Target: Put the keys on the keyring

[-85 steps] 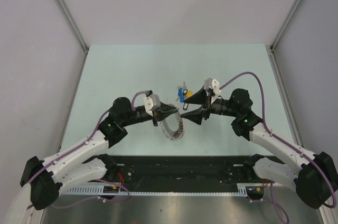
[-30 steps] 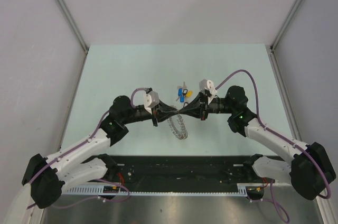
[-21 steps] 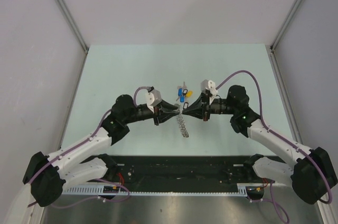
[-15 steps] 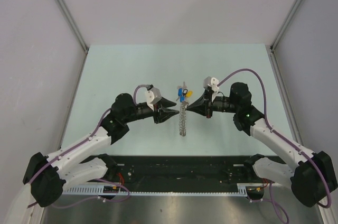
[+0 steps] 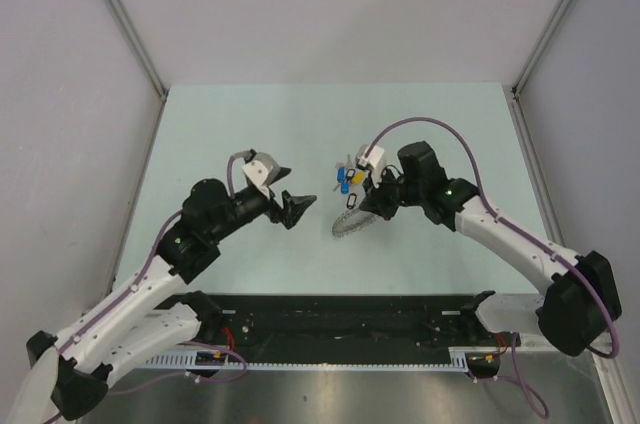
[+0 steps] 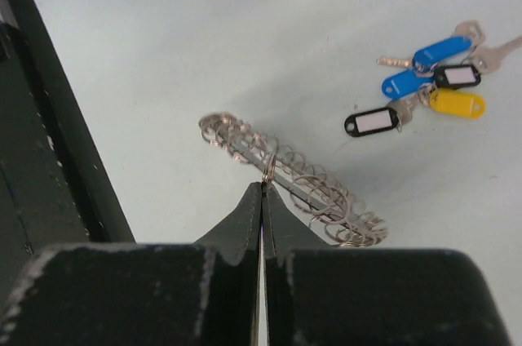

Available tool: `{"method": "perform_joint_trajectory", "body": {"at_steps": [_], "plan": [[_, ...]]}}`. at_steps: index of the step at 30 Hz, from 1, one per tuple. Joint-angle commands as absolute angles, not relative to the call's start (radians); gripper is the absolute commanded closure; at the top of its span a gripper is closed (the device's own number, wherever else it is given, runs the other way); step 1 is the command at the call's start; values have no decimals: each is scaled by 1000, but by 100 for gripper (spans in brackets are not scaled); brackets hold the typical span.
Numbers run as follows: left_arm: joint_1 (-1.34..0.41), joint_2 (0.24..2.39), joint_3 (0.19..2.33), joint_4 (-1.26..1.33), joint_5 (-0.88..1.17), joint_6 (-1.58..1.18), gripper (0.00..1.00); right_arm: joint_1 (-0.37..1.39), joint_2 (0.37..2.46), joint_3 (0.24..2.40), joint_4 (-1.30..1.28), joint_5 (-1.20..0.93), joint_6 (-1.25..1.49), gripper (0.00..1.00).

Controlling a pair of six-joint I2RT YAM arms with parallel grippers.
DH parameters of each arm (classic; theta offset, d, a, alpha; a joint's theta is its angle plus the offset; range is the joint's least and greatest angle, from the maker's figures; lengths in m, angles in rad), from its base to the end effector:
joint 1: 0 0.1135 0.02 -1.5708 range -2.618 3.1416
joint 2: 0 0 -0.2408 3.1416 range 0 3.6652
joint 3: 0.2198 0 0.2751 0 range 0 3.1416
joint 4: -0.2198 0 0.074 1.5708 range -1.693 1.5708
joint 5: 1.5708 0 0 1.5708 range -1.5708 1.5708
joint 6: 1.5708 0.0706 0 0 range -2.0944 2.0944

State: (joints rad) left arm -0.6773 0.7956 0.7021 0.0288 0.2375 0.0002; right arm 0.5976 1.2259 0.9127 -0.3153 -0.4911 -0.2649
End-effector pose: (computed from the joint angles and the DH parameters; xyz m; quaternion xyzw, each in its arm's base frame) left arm 0.1974 -0.1801 0.3109 0.3172 0.6564 -0.3071 0.6118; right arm 0.2480 0.2091 0.2344 -0.4615 0.7391 0.2865 0.3984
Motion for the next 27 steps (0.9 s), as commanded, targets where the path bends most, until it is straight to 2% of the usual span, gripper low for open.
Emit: {"method": "perform_joint_trajectory", "body": {"at_steps": [1,6,15,21,27], "plan": [[-672,669,701,-145,8,25,12,664,1339,1020,-462,-344,-331,100],[-672,568,635,-160,-95,20,8,776,1560,1170,-531,-295,-362,100],[-669,526,634,-176,-218,17,6,925,1883,1425,-629,-275,-405,100],[-667,535,635,-189,-247,12,5,969,1950,1483,-644,-279,-407,100],[-667,566,640,-202,-278,6,2,922,1882,1439,-588,-294,-316,100]]}}
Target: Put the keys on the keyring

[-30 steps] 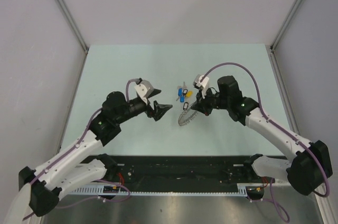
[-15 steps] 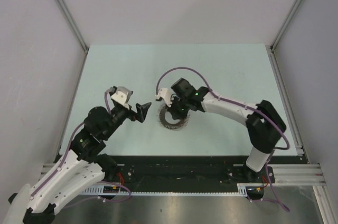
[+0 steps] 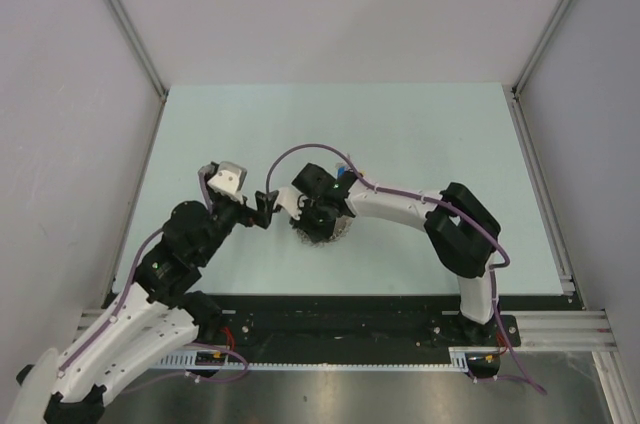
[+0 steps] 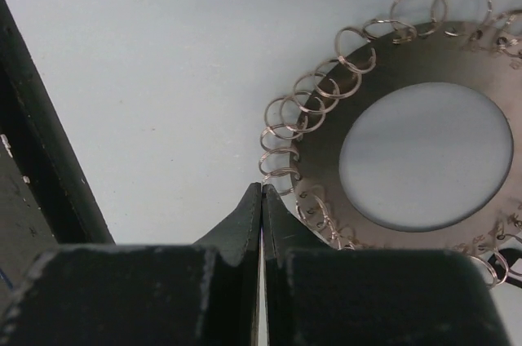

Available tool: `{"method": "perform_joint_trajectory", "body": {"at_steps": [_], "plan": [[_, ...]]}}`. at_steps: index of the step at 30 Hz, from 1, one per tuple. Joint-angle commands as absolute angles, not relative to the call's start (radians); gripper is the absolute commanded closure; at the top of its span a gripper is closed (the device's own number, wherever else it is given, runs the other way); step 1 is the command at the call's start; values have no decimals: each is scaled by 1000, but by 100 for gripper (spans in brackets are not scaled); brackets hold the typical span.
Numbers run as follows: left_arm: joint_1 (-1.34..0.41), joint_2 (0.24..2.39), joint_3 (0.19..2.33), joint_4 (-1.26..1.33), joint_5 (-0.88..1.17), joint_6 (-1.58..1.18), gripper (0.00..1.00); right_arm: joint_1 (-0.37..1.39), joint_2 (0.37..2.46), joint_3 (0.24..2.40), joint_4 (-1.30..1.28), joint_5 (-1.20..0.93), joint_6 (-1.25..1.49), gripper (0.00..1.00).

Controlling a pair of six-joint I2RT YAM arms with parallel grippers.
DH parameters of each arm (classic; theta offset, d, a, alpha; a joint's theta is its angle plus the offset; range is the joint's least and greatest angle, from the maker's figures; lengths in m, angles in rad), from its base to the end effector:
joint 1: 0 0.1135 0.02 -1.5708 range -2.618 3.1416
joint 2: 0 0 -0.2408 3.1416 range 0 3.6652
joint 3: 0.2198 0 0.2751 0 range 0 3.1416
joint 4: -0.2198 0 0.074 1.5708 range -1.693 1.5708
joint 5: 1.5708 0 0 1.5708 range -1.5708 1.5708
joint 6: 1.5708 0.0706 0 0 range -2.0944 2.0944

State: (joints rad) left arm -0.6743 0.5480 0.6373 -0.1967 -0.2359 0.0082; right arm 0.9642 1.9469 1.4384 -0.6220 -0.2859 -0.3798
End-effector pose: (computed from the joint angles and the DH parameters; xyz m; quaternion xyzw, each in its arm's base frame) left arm 0.1809 -0.1234 0.3073 0.1732 0.7226 -0.1342 0.6557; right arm 0.2302 0.3667 0.1309 -0.6257 0.7365 0.1954 0.1669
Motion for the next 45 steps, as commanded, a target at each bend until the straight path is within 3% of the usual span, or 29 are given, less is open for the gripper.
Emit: {"method": "perform_joint_trajectory", "body": {"at_steps": [1,7,9,12,17,21,32,45], "plan": [[-667,581,641,-204,-287,0,1,910,1865,1424,-572,-317,-304,94],[-667,663,655,-238,-290,-44,0,824,1685,1235,-388,-373,-189,62],[-666,709,660,-250,-284,-67,0,781,1625,1163,-316,-385,-143,58],[-666,785,684,-273,-264,-109,0,708,1557,1076,-232,-390,-66,43],[-666,906,706,-293,-209,-186,0,580,1482,953,-109,-428,78,31],[-666,1003,733,-311,-216,-238,0,494,1473,930,-149,-396,205,20],[-664,1235,776,-321,-164,-350,6,474,1483,910,-196,-226,305,9],[-623,1339,811,-298,-31,-402,41,472,1506,902,-209,-158,293,6]]}}
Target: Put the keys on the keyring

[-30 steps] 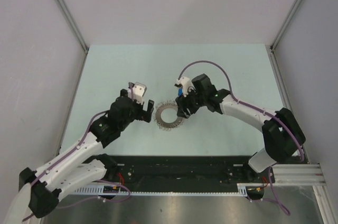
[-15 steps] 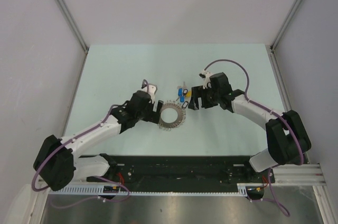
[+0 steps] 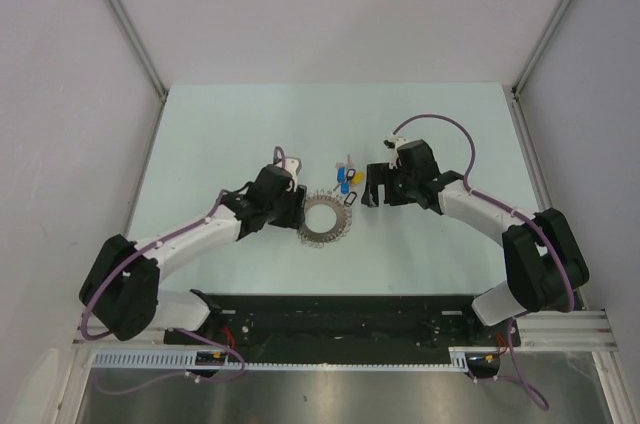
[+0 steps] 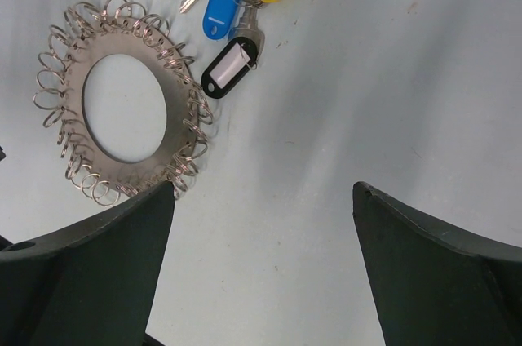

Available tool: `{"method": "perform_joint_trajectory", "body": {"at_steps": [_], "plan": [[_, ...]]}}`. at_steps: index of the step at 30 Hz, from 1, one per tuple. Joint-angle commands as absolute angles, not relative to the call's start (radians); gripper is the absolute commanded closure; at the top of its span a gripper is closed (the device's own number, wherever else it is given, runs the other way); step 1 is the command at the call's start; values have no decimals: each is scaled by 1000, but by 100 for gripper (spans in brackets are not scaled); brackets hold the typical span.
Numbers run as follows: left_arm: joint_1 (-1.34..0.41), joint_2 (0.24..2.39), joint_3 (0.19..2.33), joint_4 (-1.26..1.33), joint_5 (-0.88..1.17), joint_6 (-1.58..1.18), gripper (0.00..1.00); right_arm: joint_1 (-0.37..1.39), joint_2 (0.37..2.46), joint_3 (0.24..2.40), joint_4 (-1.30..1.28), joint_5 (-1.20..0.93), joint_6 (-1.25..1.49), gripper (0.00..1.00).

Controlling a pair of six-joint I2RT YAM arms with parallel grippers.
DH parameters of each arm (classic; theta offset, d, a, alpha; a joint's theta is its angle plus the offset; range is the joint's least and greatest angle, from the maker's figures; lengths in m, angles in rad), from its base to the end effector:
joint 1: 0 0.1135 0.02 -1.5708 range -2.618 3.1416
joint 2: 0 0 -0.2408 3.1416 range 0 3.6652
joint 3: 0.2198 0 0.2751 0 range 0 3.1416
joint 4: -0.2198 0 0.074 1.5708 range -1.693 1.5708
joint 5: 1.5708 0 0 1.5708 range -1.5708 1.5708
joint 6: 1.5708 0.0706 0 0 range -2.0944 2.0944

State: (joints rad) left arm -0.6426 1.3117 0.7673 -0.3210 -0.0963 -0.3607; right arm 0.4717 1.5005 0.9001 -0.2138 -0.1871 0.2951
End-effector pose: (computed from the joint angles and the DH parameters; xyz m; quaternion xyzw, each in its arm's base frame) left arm 0.2543 -0.1819 0.1487 0.1152 0.9304 -0.1263 0.3242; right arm 0.3120 0.1739 0.1473 -0.1160 0.9186 0.2181 0.3086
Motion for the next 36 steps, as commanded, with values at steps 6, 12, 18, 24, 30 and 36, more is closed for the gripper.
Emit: {"method": "perform_joint_trajectory", "body": {"at_steps": [6,12,18,24,30,36], "plan": [[-609,1416,848,-296,-9,-407,51,471,1508,899,-209,-146,282,6],[-595,1466,864,-319,2,-380,56,471,1512,899,-204,-149,273,6],[-569,1508,864,-302,-34,-380,60,471,1517,899,-201,-152,265,7],[-554,1548,864,-275,-20,-380,66,471,1520,897,-198,-152,262,7],[-551,1582,871,-259,15,-382,76,471,1523,897,-198,-152,258,7],[-552,1549,853,-256,46,-367,99,471,1520,897,-196,-152,253,7]]}}
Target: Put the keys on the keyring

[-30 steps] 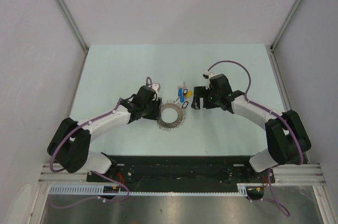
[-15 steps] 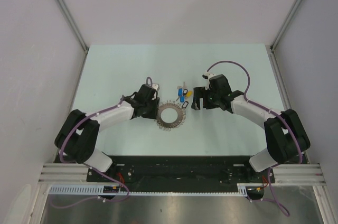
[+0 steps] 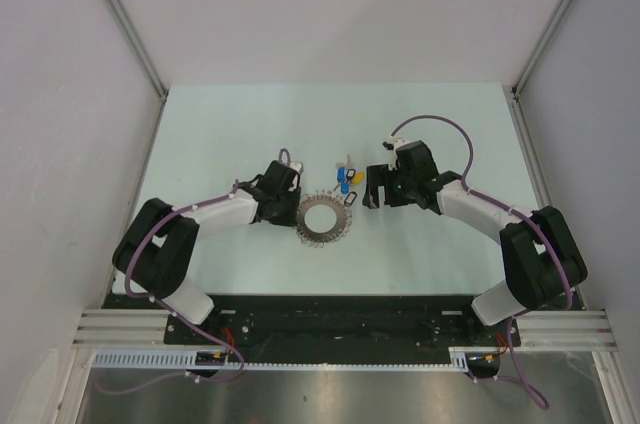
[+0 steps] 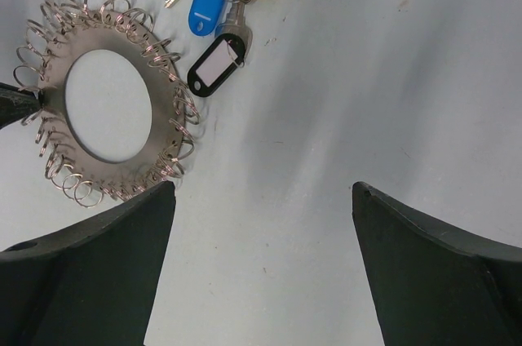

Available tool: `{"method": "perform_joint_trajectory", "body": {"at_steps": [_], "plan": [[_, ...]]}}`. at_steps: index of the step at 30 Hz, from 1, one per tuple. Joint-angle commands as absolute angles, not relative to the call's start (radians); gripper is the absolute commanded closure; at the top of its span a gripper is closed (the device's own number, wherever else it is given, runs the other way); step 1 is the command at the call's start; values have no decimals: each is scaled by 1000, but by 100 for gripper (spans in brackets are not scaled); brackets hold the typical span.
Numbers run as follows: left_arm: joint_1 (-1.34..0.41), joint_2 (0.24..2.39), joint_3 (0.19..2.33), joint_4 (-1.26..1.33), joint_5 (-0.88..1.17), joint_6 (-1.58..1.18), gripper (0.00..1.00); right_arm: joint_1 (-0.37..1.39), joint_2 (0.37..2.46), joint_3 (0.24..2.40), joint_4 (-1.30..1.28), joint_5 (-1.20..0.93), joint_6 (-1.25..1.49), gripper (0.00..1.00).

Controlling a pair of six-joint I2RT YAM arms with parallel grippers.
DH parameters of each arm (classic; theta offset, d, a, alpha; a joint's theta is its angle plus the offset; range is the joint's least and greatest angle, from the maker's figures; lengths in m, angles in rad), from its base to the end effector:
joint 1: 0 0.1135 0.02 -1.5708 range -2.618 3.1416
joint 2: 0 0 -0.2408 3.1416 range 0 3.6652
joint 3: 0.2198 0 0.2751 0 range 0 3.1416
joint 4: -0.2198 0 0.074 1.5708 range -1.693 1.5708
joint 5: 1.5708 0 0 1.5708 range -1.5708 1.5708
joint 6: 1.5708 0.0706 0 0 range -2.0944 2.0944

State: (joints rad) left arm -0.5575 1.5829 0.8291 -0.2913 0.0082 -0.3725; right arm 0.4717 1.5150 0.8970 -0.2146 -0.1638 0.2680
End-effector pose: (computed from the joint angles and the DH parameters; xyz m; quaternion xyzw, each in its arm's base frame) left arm 0.2817 -0.1763 0.0892 0.0903 0.9614 -0.1201 0.2305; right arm 0.3126 0.1724 0.1410 -0.1239 0.9217 0.2011 0.3077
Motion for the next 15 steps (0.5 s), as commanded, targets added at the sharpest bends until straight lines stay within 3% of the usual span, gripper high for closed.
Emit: {"method": "perform_joint_trajectory", "body": {"at_steps": [1,6,15], "plan": [[-551,1537,842,-246,57,-365,99,472,1520,896,-196,-152,253,7],[-599,1419,709,-72,141,-391,99,472,1513,894,-190,-150,249,7],[-696,1333,621,57,2,-409,100,471,1502,884,-178,-138,247,7]]}}
